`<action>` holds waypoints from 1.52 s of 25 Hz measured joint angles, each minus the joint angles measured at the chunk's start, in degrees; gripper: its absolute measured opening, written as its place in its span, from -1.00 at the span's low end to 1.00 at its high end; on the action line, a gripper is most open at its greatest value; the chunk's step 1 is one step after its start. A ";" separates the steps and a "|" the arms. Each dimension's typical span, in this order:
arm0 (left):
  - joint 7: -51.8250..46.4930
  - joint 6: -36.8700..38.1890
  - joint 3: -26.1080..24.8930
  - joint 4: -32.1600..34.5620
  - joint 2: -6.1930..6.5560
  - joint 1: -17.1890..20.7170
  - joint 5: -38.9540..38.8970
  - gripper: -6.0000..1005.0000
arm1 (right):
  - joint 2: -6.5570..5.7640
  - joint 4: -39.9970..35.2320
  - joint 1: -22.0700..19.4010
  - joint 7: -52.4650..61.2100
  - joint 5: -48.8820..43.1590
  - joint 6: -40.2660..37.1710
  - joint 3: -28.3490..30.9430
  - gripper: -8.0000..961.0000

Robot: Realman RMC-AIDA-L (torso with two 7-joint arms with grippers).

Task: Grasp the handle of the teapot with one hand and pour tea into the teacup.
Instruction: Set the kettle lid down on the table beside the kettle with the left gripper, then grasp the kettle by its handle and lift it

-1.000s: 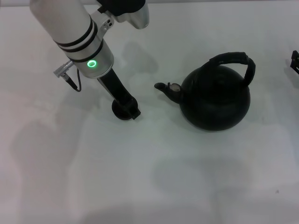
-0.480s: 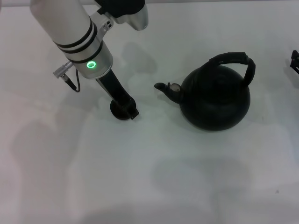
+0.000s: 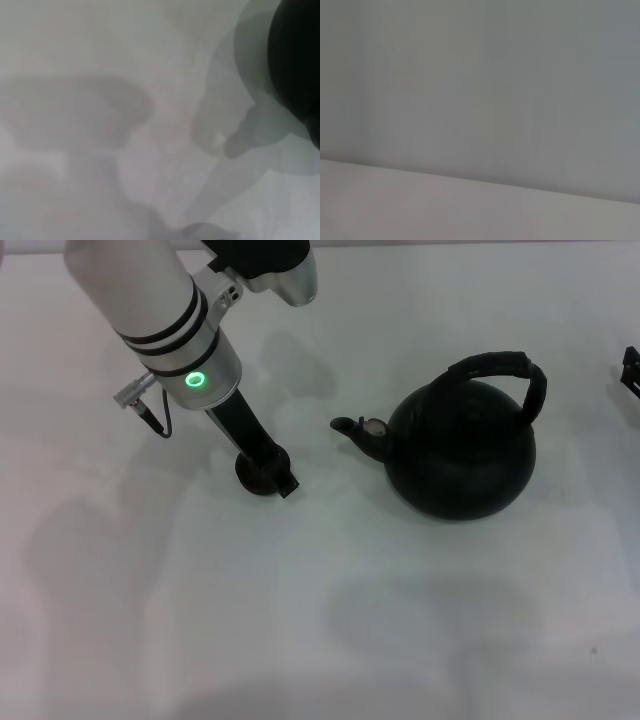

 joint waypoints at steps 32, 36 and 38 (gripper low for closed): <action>-2.72 -12.06 0.12 15.47 0.49 10.49 4.85 0.60 | -0.09 -0.06 -0.31 0.00 0.09 0.01 0.22 0.62; -3.62 -14.25 -0.62 18.81 0.56 14.13 6.95 0.60 | -0.09 -0.17 -0.45 0.00 0.09 0.01 0.15 0.62; -3.49 -15.27 -0.83 20.51 0.56 15.61 6.97 0.60 | -0.09 -0.23 -0.46 0.00 0.09 0.01 0.10 0.62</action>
